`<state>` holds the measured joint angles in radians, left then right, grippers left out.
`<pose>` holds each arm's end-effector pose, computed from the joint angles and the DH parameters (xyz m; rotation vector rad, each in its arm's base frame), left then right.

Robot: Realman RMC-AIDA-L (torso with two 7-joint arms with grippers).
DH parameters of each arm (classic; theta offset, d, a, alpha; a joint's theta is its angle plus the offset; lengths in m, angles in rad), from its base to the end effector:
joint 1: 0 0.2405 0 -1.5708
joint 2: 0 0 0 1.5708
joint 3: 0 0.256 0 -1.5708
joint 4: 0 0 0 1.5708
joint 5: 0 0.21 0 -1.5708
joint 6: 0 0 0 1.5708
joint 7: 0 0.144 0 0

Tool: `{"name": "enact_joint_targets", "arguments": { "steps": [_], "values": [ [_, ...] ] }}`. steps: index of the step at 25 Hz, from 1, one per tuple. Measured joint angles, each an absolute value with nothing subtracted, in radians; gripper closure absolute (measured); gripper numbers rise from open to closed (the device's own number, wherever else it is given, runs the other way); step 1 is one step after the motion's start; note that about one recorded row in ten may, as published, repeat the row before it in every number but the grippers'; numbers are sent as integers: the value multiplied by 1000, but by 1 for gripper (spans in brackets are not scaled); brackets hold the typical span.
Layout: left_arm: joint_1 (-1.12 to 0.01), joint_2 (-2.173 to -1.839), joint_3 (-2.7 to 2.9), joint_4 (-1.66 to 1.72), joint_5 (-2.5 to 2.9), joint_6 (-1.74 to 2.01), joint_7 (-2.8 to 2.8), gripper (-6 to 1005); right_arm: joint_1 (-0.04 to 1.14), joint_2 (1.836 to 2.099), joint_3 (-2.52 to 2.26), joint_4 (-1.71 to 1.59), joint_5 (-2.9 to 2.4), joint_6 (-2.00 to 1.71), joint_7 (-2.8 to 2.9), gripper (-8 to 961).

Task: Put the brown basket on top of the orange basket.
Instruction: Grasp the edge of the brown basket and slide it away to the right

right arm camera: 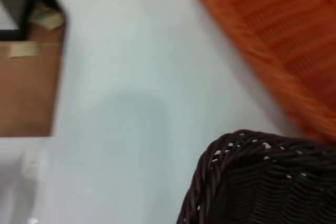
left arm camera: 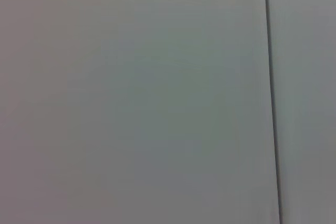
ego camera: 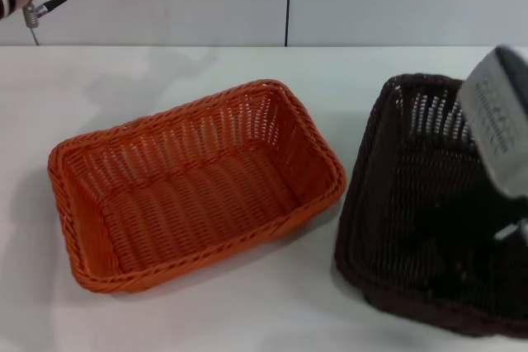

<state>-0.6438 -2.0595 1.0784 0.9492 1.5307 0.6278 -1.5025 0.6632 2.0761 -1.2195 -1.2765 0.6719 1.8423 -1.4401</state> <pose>-0.1672 0.4701 0.0782 -1.9876 -0.4207 -0.6634 0.1740 0.3316 0.0112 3.0366 0.0555 0.4886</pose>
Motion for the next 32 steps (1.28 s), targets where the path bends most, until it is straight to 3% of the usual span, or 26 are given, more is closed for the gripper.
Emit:
{"name": "enact_joint_targets", "arguments": {
  "steps": [13,21,23,28,32],
  "values": [
    [-652,-2058,1066,942,1507,626,-1494,150,676,2065,-1366,-1250,806,1873,-1430,467],
    [-655,-2057,1064,935,1506,624,-1490,150,680,2051,-1080,-1343,698,1825,-1410,473],
    [-657,-2057,1064,929,1501,624,-1481,150,688,2037,-1002,-1329,648,1762,-1419,475],
    [-661,-2057,1064,908,1472,624,-1450,150,715,1972,-894,-1185,633,1611,-1435,478],
    [-664,-2057,1065,894,1461,624,-1441,150,720,1950,-874,-1119,633,1537,-1446,481]
  ]
}}
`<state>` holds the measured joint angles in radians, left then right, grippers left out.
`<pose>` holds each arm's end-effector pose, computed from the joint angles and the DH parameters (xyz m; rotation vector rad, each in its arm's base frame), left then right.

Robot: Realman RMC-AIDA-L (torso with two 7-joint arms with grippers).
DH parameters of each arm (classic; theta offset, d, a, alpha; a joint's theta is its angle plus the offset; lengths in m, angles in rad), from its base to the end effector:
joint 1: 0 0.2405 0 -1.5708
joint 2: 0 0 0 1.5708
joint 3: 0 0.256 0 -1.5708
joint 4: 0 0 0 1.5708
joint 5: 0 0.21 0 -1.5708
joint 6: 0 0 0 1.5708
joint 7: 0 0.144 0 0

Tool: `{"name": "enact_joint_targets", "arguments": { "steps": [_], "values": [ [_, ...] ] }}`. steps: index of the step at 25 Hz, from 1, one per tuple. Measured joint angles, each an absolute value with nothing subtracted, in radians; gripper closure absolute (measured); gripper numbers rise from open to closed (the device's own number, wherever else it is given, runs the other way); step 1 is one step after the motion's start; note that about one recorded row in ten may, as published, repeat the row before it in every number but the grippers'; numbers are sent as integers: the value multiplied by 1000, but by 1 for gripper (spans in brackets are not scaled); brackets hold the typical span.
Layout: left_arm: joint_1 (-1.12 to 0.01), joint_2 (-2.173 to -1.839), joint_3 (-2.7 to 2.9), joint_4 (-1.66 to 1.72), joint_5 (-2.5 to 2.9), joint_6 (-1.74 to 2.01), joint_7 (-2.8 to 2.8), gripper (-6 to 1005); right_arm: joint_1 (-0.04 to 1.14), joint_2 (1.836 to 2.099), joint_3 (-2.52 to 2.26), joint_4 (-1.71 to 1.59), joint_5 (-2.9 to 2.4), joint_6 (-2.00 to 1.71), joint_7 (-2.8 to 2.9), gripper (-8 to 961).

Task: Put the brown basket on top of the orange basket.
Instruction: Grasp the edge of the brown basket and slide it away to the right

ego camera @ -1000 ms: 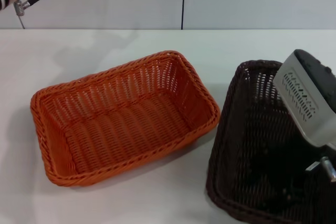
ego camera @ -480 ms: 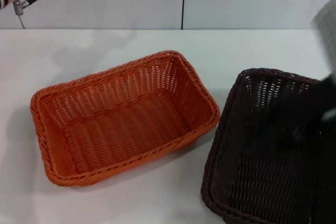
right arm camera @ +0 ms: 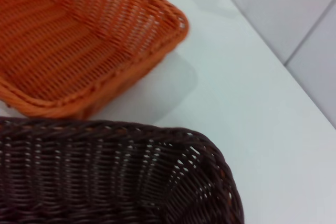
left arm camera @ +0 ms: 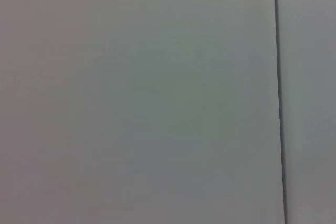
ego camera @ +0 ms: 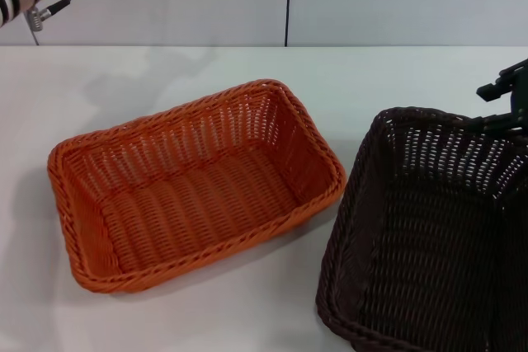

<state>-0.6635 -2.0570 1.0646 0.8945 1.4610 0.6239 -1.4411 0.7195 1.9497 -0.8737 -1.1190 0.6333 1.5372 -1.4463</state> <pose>-0.1700 0.4738 0.0757 -1.9721 -0.4386 -0.6887 0.2166 0.4078 0.0969 -2.6861 0.2426 -0.2989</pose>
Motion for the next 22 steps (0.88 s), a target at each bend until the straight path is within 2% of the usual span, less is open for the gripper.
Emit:
{"name": "enact_joint_targets", "arguments": {
  "steps": [18,22],
  "values": [
    [-667,-2057,1068,887,1457,632,-1440,150,759,1949,-886,-784,621,1278,-1522,495],
    [-669,-2057,1067,887,1457,632,-1440,150,766,1951,-885,-753,620,1258,-1538,553]
  ]
}}
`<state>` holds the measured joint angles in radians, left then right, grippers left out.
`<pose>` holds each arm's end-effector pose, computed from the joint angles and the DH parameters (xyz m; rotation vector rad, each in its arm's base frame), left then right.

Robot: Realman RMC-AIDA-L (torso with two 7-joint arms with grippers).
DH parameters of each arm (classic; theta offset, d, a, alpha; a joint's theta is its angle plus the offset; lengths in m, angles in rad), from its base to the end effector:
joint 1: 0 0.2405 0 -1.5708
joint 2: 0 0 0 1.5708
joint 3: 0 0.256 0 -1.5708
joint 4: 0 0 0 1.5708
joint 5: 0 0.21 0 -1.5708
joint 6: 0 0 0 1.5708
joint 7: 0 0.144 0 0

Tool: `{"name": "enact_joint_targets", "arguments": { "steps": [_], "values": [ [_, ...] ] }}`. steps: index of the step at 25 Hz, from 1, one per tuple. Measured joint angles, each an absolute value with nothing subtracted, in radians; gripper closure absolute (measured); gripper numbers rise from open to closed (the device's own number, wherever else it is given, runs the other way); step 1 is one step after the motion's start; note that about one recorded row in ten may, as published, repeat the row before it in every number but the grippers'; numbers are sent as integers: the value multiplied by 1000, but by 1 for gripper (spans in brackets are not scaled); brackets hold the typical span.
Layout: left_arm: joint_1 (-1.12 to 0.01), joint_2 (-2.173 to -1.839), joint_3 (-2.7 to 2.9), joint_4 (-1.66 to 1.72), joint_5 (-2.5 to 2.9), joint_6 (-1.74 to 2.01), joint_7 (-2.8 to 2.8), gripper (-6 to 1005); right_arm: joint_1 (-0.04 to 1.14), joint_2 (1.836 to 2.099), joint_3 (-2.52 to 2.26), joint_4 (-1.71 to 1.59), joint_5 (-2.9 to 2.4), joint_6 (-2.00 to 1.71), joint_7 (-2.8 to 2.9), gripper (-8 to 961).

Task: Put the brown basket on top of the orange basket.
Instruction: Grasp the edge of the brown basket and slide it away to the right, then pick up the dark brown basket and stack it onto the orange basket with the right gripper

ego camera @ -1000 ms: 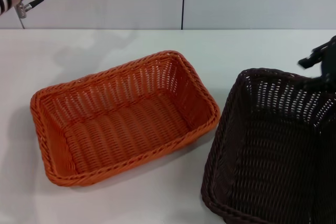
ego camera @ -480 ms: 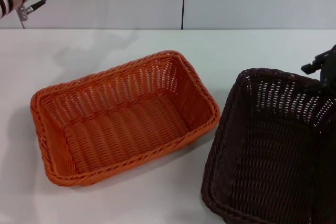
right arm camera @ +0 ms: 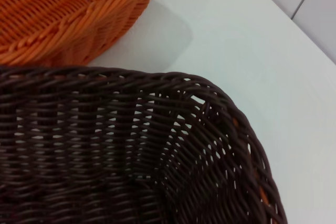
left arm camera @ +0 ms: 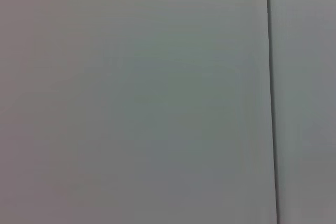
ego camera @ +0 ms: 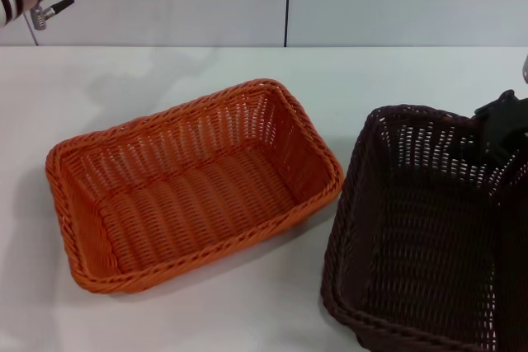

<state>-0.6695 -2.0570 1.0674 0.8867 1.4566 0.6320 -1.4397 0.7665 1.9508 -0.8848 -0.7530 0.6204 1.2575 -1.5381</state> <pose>-0.1678 0.4740 0.0730 -1.9845 -0.4379 -0.6958 0.2609 0.4208 0.0457 -2.6793 0.3451 -0.3257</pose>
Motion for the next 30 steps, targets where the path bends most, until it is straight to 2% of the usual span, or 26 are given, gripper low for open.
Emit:
{"name": "enact_joint_targets", "arguments": {
  "steps": [2,8,17,25,30],
  "values": [
    [-670,-2057,1067,887,1457,632,-1437,150,767,1953,-885,-753,619,1257,-1540,582],
    [-672,-2057,1065,887,1457,632,-1425,150,756,1961,-886,-784,617,1277,-1541,590],
    [-666,-2056,1061,891,1456,632,-1415,150,705,2008,-877,-968,635,1336,-1541,601],
    [-660,-2055,1039,897,1454,635,-1399,150,655,2013,-869,-1155,750,1411,-1529,611],
    [-659,-2054,1038,909,1453,635,-1398,150,630,2022,-857,-1276,797,1438,-1517,655]
  ]
}}
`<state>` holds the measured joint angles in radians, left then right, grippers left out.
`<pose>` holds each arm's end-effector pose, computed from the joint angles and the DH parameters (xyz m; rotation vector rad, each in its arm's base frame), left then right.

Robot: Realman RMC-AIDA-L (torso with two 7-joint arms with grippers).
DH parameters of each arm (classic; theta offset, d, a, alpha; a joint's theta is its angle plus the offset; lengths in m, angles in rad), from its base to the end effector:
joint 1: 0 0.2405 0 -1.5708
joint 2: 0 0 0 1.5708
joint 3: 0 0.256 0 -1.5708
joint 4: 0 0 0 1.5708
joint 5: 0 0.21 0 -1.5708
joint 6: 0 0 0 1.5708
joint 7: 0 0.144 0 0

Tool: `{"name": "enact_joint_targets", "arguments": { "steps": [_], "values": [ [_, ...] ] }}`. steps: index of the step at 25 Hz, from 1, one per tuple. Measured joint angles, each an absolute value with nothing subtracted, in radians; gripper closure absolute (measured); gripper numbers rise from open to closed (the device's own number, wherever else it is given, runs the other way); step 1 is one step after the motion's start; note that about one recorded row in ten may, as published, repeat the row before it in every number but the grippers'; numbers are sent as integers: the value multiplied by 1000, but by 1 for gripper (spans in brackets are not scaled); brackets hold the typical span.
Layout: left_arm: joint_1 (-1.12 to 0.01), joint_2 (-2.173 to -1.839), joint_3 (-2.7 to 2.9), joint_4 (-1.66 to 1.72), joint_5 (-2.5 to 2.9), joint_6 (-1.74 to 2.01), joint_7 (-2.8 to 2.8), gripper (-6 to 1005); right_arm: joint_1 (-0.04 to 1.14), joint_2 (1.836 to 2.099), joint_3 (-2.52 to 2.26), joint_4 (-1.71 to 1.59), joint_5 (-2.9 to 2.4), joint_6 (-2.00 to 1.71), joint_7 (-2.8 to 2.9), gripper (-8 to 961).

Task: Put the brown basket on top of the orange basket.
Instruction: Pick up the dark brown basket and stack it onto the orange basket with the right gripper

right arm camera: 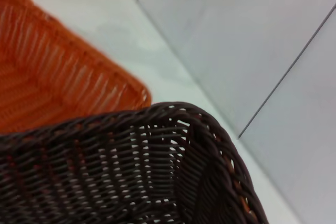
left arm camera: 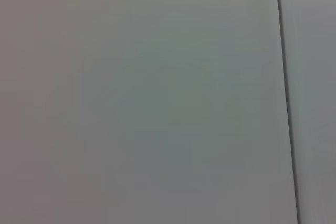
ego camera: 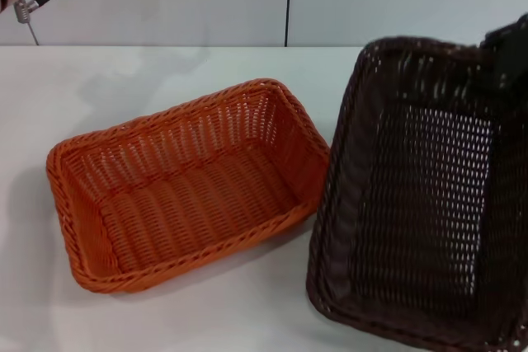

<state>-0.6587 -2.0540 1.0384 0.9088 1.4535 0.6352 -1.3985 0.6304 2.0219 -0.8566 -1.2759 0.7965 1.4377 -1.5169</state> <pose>-0.1711 0.4737 0.0857 -1.9506 -0.3949 -0.6833 0.1965 0.4041 0.1010 -2.5525 0.0900 -0.0620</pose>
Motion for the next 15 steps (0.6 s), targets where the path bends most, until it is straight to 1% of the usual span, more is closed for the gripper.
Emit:
{"name": "enact_joint_targets", "arguments": {
  "steps": [15],
  "values": [
    [-656,-2052,1026,923,1453,638,-1390,150,631,2034,-862,-1425,797,1464,-1488,718]
  ]
}}
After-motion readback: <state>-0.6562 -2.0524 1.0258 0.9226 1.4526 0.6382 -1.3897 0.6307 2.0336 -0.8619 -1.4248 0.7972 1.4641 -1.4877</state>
